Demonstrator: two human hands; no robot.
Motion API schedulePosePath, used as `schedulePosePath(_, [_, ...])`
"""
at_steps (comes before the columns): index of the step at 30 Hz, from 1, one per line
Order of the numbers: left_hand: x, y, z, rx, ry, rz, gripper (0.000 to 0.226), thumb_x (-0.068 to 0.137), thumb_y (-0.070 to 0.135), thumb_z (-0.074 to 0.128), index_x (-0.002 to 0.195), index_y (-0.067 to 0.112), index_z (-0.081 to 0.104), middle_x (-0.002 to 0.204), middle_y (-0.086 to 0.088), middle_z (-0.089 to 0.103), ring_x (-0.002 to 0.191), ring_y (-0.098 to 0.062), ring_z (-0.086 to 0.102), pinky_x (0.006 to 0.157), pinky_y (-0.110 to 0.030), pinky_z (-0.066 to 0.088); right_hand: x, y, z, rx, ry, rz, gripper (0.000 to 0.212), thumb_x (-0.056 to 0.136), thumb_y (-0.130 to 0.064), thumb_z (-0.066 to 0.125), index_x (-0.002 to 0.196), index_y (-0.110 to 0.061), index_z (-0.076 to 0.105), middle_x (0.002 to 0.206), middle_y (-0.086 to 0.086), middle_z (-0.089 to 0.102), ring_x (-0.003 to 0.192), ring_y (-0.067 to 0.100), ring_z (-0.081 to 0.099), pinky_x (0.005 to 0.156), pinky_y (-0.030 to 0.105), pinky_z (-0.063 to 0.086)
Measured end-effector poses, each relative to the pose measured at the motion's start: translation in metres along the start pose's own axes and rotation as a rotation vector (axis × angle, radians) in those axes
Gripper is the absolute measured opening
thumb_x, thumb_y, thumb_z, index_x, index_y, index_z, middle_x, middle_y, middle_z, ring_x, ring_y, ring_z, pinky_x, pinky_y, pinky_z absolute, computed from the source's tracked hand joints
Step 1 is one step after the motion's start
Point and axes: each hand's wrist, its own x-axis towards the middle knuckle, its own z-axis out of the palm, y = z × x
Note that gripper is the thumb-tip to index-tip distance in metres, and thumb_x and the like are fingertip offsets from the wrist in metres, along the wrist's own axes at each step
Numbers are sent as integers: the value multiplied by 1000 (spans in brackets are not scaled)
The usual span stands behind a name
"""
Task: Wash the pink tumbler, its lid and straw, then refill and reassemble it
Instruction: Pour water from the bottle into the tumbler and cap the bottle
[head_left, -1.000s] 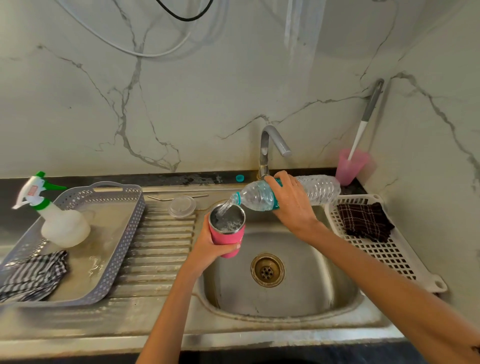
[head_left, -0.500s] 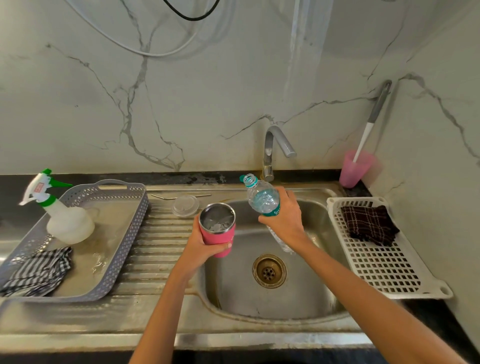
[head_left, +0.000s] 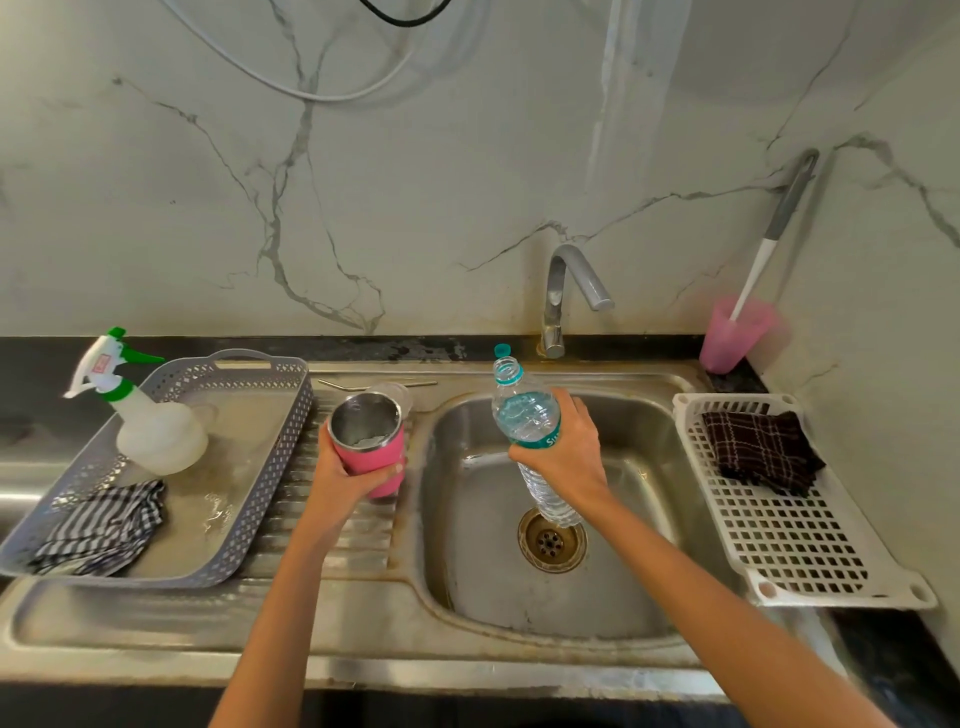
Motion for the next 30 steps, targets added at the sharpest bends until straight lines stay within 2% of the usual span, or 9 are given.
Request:
schedulePosePath(5, [1,-1,-15,9,39,2,112,39,24,91,136,26,36,124,8,56,110,-6,59,87,-25,51,1,-2,8,42,-28,-17,80,58,-23,88,126,-21,47,116,-4,52,109,10,51,85,12,41])
schedulePosePath(9, [1,-5,-19,-2,57,-14,117,39,24,91,141,25,33,128,5,55,111,-6,59,89,-25,49,0,-1,13,62,-48,-6,81,58,-26,89,128,-22,46,119,-4,52,111,11,51,94,23,47])
schedulePosePath(13, [3,-6,-22,-11,47,-19,118,41,24,92,142,26,32,131,4,55,113,-7,59,92,-27,49,0,0,15,65,-58,3,81,59,-26,89,128,-21,46,119,-4,53,112,12,51,93,22,45])
schedulePosePath(18, [6,-8,-26,7,11,-45,118,43,24,92,143,27,29,136,0,51,119,-13,56,103,-40,47,-2,-2,18,71,-61,24,79,60,-26,89,126,-22,46,118,-5,52,110,11,51,90,19,43])
schedulePosePath(22, [0,-8,-25,26,16,-41,133,54,10,95,153,31,8,151,-2,36,132,-18,46,106,-37,43,-6,-2,17,107,-61,41,75,60,-24,89,122,-24,47,115,-6,54,108,11,53,89,17,44])
schedulePosePath(24, [-10,-6,-23,51,80,-56,137,61,12,91,154,38,-6,159,2,21,141,-16,32,114,-40,32,-7,-1,16,121,-68,57,76,60,-25,89,122,-26,46,116,-7,54,108,11,53,88,16,42])
schedulePosePath(26, [-27,4,-16,94,215,-40,135,62,23,91,153,41,-8,163,7,11,145,-11,19,119,-43,21,-8,0,15,129,-70,73,78,59,-26,90,123,-27,45,117,-8,53,109,10,52,91,18,42])
schedulePosePath(28, [-49,17,-1,163,375,57,123,66,25,87,155,32,2,163,2,11,143,-5,17,120,-31,17,-8,0,13,136,-70,82,78,59,-27,90,122,-28,44,116,-9,53,109,10,52,93,21,43])
schedulePosePath(30, [-71,30,18,311,452,311,104,70,27,82,152,15,20,157,-10,22,144,-11,22,118,-18,19,-9,-2,12,143,-73,86,76,60,-27,90,120,-31,43,114,-12,52,107,9,53,92,20,43])
